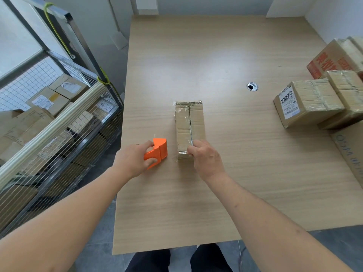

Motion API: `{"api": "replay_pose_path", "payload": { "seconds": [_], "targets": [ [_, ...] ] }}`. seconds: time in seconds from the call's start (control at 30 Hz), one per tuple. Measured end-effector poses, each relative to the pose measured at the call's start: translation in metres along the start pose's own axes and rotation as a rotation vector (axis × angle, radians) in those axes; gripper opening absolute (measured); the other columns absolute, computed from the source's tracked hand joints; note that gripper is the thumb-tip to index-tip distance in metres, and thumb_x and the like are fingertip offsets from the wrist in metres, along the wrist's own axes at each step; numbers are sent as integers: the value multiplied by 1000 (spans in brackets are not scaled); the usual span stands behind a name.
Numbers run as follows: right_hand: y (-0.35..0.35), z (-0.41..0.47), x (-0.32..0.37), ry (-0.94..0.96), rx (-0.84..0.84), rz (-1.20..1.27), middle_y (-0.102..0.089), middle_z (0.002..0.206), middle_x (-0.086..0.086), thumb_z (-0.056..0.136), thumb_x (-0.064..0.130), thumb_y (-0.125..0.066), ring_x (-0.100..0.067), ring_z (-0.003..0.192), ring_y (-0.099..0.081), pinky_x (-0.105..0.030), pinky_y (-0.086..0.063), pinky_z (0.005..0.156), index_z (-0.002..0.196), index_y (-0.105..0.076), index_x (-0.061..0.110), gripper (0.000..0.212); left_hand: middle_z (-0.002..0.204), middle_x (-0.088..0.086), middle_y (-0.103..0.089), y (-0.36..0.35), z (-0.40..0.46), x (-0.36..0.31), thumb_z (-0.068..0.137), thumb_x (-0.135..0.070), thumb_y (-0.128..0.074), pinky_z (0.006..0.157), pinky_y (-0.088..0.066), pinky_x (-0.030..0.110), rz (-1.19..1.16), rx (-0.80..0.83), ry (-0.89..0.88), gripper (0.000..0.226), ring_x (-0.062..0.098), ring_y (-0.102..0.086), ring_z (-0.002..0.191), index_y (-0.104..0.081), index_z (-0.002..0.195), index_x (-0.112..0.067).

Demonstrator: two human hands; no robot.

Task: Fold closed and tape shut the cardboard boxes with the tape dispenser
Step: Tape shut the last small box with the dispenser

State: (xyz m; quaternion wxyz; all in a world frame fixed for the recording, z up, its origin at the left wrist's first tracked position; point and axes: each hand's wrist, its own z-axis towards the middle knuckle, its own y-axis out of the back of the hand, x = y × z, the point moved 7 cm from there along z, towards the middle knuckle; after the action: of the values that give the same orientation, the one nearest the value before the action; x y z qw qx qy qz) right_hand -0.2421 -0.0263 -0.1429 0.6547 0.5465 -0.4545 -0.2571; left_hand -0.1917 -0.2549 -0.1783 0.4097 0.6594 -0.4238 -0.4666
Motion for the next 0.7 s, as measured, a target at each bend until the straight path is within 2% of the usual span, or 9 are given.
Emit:
{"api": "replay_pose_path", "payload": {
  "seconds": [0.1, 0.27, 0.43, 0.53, 0.63, 0.7],
  "targets": [
    [0, -7, 1, -12, -15, -20, -51, 82, -2, 77, -13, -59, -24, 86, -50, -36, -48, 56, 80, -60, 11, 24, 96, -9, -67, -6, -8, -4, 86, -60, -68, 72, -52, 37, -27, -10, 17, 57, 24, -65, 95, -46, 134, -39],
    [1, -11, 2, -26, -36, -36, -52, 84, -1, 82, -8, -62, -23, 88, -50, -35, -45, 57, 81, -61, 13, 21, 98, -6, -69, -14, -18, -11, 84, -57, -72, 67, -39, 33, -74, -58, -9, 63, 25, -66, 93, -44, 137, -38],
    [2, -13, 3, -34, -43, -23, -56, 90, -2, 85, -4, -65, -25, 91, -54, -38, -49, 61, 87, -64, 13, 17, 94, -6, -64, -21, -23, -10, 87, -67, -60, 74, -50, 37, -110, -68, -19, 63, 21, -63, 88, -41, 140, -40],
    [5, -11, 5, -25, -65, 14, -58, 92, -2, 93, 9, -66, -25, 94, -55, -40, -51, 66, 87, -66, 12, 7, 94, -1, -59, -20, -25, -10, 90, -70, -52, 83, -52, 43, -118, -74, -5, 62, 23, -59, 90, -42, 143, -40],
    [8, -8, 7, -59, -84, 43, -61, 96, -2, 98, 29, -64, -25, 97, -56, -37, -49, 71, 91, -68, 14, 17, 98, 3, -58, -19, -26, -9, 91, -67, -54, 87, -50, 45, -161, -67, -4, 62, 26, -57, 94, -43, 145, -40],
    [11, -4, 10, -76, -97, 42, -63, 102, -1, 99, 36, -60, -24, 100, -58, -37, -49, 75, 105, -67, 16, 22, 102, 5, -59, -18, -28, -9, 91, -65, -56, 89, -50, 45, -187, -61, -8, 62, 26, -56, 97, -41, 146, -40]
  ]
}}
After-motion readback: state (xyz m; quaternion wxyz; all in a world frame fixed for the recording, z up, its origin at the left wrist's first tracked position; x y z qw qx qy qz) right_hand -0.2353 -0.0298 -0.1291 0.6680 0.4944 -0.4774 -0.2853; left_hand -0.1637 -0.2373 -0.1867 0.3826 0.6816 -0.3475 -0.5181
